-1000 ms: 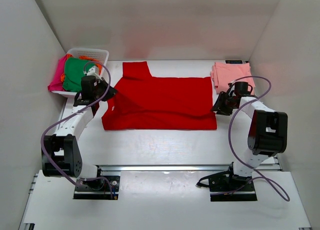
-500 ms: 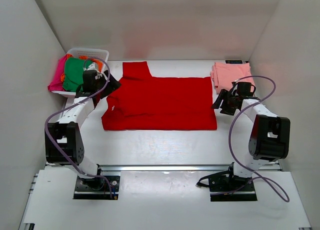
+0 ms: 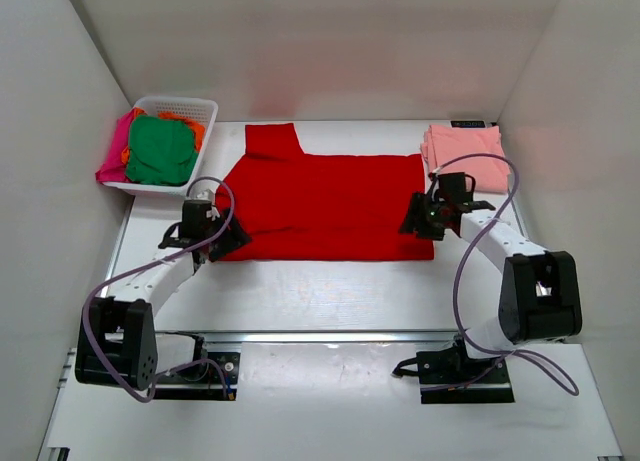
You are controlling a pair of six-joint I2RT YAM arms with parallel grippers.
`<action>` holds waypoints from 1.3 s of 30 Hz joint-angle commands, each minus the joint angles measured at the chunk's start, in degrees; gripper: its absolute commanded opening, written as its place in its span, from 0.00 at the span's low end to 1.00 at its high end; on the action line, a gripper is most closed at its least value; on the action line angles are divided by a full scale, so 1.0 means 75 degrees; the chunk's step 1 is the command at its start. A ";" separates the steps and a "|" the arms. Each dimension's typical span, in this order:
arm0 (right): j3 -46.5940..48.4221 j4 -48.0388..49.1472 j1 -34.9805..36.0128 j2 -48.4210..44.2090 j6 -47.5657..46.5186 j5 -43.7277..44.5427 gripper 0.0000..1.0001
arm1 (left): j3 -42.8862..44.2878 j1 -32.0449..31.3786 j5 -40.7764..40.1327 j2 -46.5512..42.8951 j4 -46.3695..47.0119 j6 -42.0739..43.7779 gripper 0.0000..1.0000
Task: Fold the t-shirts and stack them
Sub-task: Fold the flattened tshirt in 1/3 of the way
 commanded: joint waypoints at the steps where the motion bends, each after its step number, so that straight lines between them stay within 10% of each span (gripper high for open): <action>1: 0.0356 0.0535 0.0549 0.0142 0.0330 0.0295 0.48 | -0.0035 -0.0289 -0.0858 -0.0025 0.0512 -0.0089 0.70; 20: -0.0778 0.0209 0.1253 0.0660 0.0776 0.0131 0.48 | -0.0187 -0.1181 -0.1775 0.1054 -0.1303 0.0075 0.59; 39: -0.2329 -0.1618 0.0924 -0.2527 0.0963 -0.0138 0.46 | -0.0565 -0.2331 -0.0556 -0.3398 -0.4793 -0.1238 0.40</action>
